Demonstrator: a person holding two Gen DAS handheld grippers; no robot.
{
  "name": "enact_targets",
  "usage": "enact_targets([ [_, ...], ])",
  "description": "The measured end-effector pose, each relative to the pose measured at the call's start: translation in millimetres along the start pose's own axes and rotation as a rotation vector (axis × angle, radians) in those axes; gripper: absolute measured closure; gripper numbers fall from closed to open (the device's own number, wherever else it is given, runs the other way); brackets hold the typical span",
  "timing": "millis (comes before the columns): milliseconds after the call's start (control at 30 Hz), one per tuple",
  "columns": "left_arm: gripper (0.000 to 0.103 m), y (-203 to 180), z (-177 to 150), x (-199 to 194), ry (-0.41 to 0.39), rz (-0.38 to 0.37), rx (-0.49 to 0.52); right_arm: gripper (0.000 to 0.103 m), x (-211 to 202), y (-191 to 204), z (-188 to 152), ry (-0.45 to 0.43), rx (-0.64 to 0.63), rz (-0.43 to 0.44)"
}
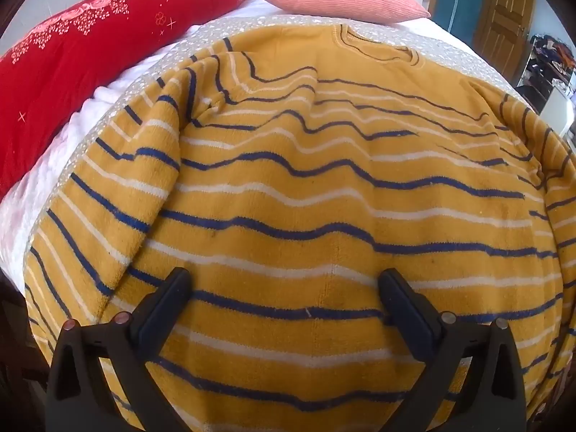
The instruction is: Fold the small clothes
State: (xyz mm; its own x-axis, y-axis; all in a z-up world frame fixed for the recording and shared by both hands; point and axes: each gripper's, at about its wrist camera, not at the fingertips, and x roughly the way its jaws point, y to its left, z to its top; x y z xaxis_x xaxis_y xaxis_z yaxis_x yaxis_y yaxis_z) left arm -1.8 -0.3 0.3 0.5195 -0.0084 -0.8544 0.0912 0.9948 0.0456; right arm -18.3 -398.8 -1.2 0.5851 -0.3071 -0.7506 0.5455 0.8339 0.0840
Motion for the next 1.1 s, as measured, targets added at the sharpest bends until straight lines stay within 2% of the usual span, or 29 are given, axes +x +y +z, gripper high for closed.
enact_targets([
  [167,0.0,-6,-7,-5,-0.024,-0.003,0.004,0.0,1,-3,1,-0.008,0.016,0.019],
  [367,0.0,2,7,4,0.038,-0.045,0.04,0.0,-2,0,2,0.01,-0.002,0.002],
  [533,0.0,1,-4,2,-0.057,-0.038,0.039,0.0,8,10,4,0.032,-0.026,-0.035],
  [700,0.0,3,-3,1,-0.061,-0.064,0.057,0.0,19,24,10,0.084,-0.059,-0.04],
  [767,0.0,4,-5,-1,-0.069,-0.073,0.062,0.002,10,28,11,0.115,-0.091,-0.077],
  [833,0.0,8,-10,-4,-0.082,-0.086,0.062,0.007,-17,29,8,0.035,-0.072,-0.112],
  [1033,0.0,10,-19,-9,-0.113,-0.1,0.057,0.007,-100,51,-2,-0.131,-0.105,-0.135],
  [1100,0.0,11,-20,-10,-0.118,-0.101,0.053,0.007,-135,51,-12,-0.225,-0.114,-0.164],
])
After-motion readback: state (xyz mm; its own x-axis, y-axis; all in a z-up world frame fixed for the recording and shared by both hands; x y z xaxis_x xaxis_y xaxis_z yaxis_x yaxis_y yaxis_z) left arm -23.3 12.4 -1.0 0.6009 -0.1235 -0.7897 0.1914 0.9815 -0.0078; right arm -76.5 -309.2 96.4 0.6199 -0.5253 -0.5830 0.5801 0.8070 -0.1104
